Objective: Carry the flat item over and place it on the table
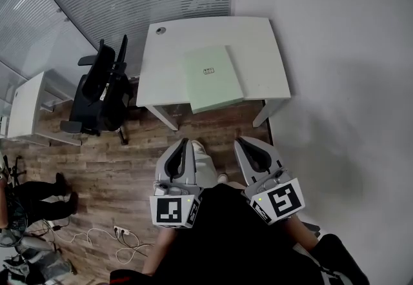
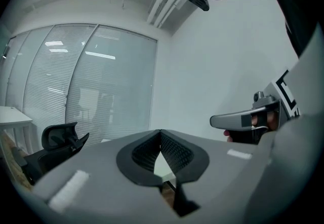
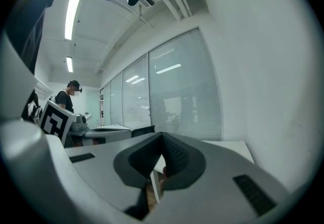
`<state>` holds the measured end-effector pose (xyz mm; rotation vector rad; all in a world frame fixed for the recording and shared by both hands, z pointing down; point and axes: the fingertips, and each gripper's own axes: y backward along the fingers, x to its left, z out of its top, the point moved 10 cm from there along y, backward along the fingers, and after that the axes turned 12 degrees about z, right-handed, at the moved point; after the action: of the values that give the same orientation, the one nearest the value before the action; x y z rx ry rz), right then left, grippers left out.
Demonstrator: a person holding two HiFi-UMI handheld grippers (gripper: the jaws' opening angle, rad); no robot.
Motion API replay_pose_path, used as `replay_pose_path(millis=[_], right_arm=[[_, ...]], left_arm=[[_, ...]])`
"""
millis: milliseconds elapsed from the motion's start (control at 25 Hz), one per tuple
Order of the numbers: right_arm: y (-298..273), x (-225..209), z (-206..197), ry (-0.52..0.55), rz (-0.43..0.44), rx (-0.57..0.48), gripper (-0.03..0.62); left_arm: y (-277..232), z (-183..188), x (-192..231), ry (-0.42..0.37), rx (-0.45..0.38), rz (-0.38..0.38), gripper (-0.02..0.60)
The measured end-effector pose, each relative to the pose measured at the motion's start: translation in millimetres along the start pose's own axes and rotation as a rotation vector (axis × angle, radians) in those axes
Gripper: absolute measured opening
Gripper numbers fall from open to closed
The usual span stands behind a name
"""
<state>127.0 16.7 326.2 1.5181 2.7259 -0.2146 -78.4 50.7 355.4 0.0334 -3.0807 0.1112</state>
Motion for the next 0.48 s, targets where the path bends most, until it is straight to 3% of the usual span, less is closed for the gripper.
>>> replay_pose_path(millis=[480], right_arm=[[8.7, -0.2, -5.3, -0.006, -0.006, 0.012, -0.002]], left_arm=[[4.2, -5.0, -8.6, -0.001, -0.016, -0.009, 0.005]])
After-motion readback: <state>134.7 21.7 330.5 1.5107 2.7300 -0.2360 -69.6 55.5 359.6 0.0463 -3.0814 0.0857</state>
